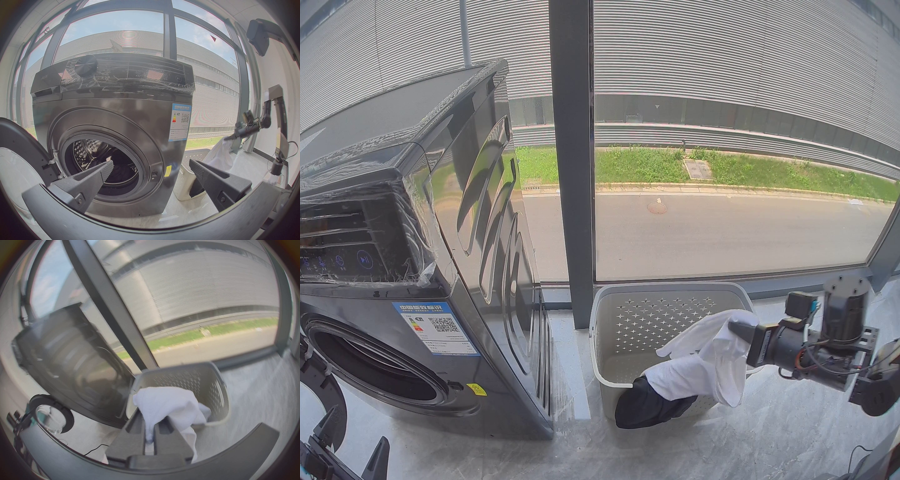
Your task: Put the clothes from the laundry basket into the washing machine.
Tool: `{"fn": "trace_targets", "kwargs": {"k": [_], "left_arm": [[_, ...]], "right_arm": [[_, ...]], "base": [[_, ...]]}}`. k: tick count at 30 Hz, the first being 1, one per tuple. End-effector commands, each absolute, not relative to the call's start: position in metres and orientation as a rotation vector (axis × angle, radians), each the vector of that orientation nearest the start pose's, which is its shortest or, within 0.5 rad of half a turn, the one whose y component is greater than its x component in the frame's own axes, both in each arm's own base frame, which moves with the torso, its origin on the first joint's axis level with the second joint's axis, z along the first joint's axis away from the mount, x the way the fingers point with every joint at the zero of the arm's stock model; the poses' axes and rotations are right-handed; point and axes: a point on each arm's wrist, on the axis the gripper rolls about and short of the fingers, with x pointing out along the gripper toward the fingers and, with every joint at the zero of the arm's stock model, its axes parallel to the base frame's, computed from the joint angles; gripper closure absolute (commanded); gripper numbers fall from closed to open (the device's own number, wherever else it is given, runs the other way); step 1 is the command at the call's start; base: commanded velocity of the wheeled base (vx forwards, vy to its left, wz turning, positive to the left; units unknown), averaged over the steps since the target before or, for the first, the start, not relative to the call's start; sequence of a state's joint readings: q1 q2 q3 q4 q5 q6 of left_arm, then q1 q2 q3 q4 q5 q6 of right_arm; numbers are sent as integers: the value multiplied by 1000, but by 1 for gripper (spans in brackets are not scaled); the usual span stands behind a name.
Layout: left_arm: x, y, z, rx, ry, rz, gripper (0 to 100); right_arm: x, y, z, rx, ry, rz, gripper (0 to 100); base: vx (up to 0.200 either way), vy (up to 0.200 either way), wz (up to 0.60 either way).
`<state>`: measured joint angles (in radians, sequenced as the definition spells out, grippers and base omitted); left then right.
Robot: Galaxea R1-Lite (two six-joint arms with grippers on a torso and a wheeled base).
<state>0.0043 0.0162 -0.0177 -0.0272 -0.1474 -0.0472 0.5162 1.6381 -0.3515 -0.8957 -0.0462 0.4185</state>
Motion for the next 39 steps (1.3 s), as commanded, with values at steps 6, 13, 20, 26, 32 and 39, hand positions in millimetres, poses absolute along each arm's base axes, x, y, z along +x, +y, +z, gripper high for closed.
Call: {"fn": "trace_targets", "kwargs": {"k": [6, 13, 20, 26, 32, 39], "left_arm": [[-24, -4, 83, -46, -39, -150, 0], [-24, -4, 83, -42, -38, -157, 0], [-24, -4, 83, -42, -39, -159, 0], [-24, -4, 82, -42, -38, -159, 0], [-24, -4, 82, -42, -38, -159, 0], [-24, -4, 83, -42, -39, -159, 0]], "right_arm": [[108, 70, 213, -5, -170, 678, 100], [104, 70, 214, -7, -181, 762, 100], [104, 72, 222, -4, -210, 821, 100], [104, 73, 222, -4, -210, 828, 100], [105, 75, 239, -5, -276, 858, 100], [104, 75, 270, -3, -395, 856, 100]], "base": [[0, 0, 0], [-29, 0, 0], [-200, 0, 0], [-200, 0, 0], [-200, 0, 0], [-200, 0, 0]]}}
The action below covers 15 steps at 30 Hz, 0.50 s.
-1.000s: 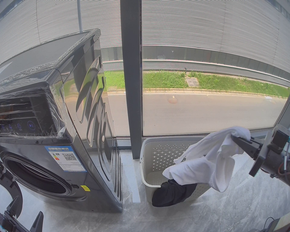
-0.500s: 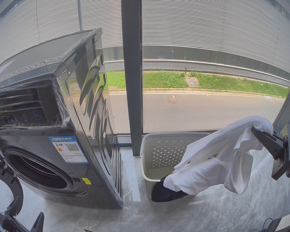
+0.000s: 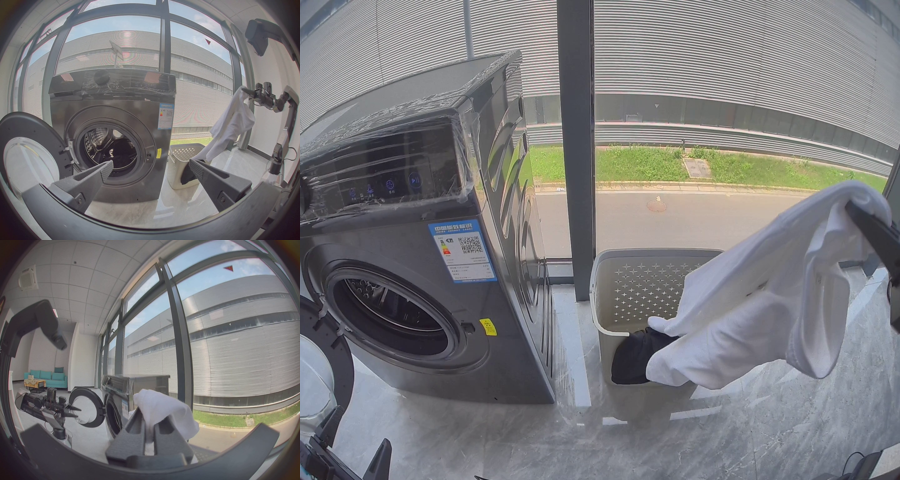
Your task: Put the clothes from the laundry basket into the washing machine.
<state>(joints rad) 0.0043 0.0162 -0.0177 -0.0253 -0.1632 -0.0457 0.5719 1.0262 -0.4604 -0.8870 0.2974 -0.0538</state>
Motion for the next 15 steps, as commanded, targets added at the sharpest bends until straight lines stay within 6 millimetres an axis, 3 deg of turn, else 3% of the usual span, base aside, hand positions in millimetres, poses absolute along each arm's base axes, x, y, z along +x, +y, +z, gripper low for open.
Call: {"fn": "trace_targets", "kwargs": {"k": [1, 7, 12, 15], "left_arm": [[-24, -4, 83, -42, -39, -159, 0], [-24, -4, 83, -42, -39, -159, 0], [-24, -4, 83, -42, -39, -157, 0], [-24, -3, 82, -46, -41, -147, 0]], "right_arm": [[103, 75, 268, -5, -391, 859, 100], [101, 76, 273, -2, -410, 871, 100], [97, 73, 298, 2, -515, 856, 100], [94, 71, 302, 6, -539, 857, 100]], "base": [[-200, 0, 0], [-200, 0, 0], [-200, 0, 0], [0, 0, 0]]}}
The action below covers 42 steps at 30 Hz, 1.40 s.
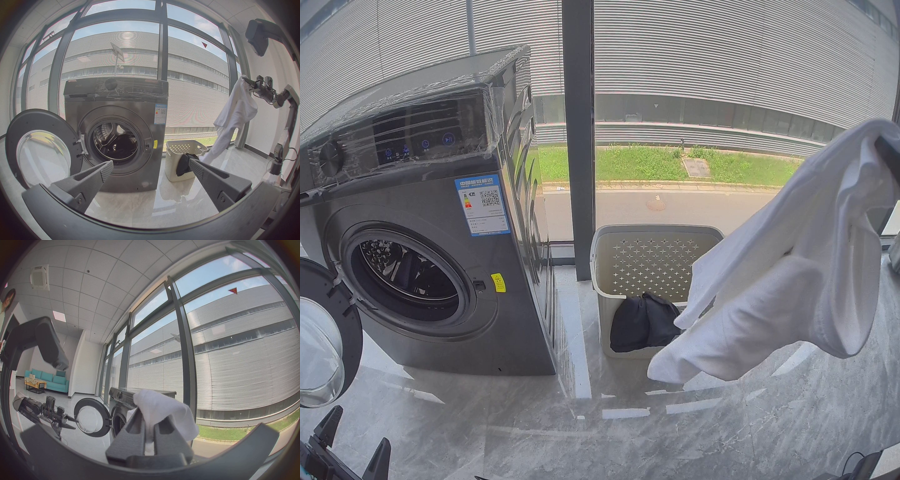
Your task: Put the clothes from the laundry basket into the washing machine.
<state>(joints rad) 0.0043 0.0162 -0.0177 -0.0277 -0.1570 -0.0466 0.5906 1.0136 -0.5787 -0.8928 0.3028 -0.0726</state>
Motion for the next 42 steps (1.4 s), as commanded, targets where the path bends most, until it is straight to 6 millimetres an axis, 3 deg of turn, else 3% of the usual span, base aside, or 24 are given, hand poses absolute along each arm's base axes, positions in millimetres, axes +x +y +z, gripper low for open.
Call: {"fn": "trace_targets", "kwargs": {"k": [1, 5, 6, 7, 12, 17, 20, 21, 23, 26, 29, 34, 35, 36, 40, 42], "left_arm": [[-24, -3, 82, -46, -41, -147, 0], [-24, -4, 83, -45, -37, -160, 0], [-24, -4, 83, -45, -37, -160, 0], [-25, -4, 83, -48, -33, -193, 0], [-25, -6, 83, -39, -29, -263, 0], [-27, -7, 89, 30, -74, -308, 0], [-29, -8, 97, 48, -116, -335, 0], [-39, -8, 131, 63, -219, -364, 0], [-45, -8, 154, 59, -257, -415, 0], [-45, -7, 169, 53, -260, -526, 0], [-33, -9, 197, 47, -196, -809, 0], [0, -19, 220, -27, -22, -1187, 0], [0, -19, 220, -27, -22, -1187, 0], [16, -23, 222, -31, 20, -1259, 0], [43, -29, 224, 4, 30, -1290, 0], [69, -38, 229, 67, -7, -1335, 0]], "right_arm": [[94, 71, 302, 6, -537, 858, 100], [95, 79, 267, -5, -411, 918, 100], [95, 79, 267, -5, -411, 918, 100], [94, 89, 247, -4, -323, 995, 100], [99, 124, 215, -28, -142, 1152, 100], [103, 158, 207, -46, -69, 1259, 100], [104, 164, 206, -50, -62, 1270, 100], [108, 173, 207, -52, -55, 1281, 100], [109, 176, 206, -55, -47, 1286, 100], [110, 179, 204, -58, -38, 1294, 100], [103, 185, 200, -63, -24, 1336, 100], [101, 197, 193, -78, 12, 1374, 100], [101, 197, 193, -78, 12, 1374, 100], [101, 203, 191, -82, 22, 1399, 100], [102, 212, 189, -86, 32, 1419, 100], [105, 219, 187, -91, 45, 1421, 100]], "base": [[0, 0, 0], [0, 0, 0], [0, 0, 0], [0, 0, 0], [0, 0, 0], [0, 0, 0], [0, 0, 0], [0, 0, 0], [0, 0, 0], [0, 0, 0], [0, 0, 0], [0, 0, 0], [0, 0, 0], [0, 0, 0], [0, 0, 0], [0, 0, 0]]}}
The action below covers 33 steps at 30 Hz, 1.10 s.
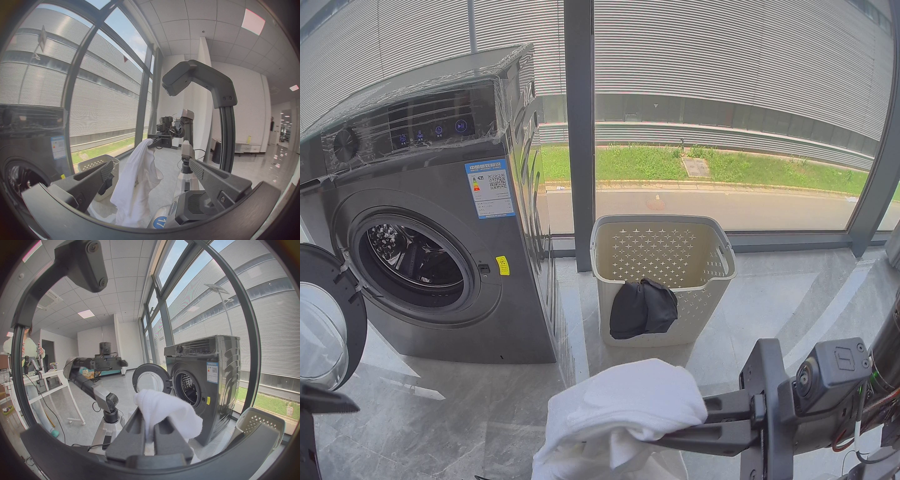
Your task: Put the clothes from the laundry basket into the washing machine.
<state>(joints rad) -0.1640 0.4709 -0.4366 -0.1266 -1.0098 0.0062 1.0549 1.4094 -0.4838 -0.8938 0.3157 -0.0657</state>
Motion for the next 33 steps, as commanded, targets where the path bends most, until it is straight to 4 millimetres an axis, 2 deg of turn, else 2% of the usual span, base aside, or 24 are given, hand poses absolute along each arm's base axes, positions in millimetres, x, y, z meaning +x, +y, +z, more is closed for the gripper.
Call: {"fn": "trace_targets", "kwargs": {"k": [1, 2, 4, 9, 16, 22, 27, 33], "left_arm": [[73, -40, 229, 77, -14, -1348, 0], [84, -48, 232, 101, -34, -1398, 0], [92, -57, 233, 112, -40, -1459, 0], [85, -68, 218, 93, 13, -1577, 0], [88, -73, 198, 68, 109, -1611, 0], [110, -85, 184, 95, 165, -1602, 0], [138, -100, 178, 120, 122, -1571, 0], [152, -104, 176, 134, 84, -1542, 0]], "right_arm": [[106, 220, 186, -92, 46, 1421, 100], [107, 223, 185, -94, 51, 1422, 100], [109, 227, 186, -92, 48, 1424, 100], [115, 238, 190, -87, 34, 1422, 100], [120, 248, 193, -81, 22, 1422, 100], [120, 247, 194, -79, 18, 1422, 100], [118, 245, 196, -76, 10, 1422, 100], [117, 243, 197, -73, 8, 1421, 100]], "base": [[0, 0, 0], [0, 0, 0], [0, 0, 0], [0, 0, 0], [0, 0, 0], [0, 0, 0], [0, 0, 0], [0, 0, 0]]}}
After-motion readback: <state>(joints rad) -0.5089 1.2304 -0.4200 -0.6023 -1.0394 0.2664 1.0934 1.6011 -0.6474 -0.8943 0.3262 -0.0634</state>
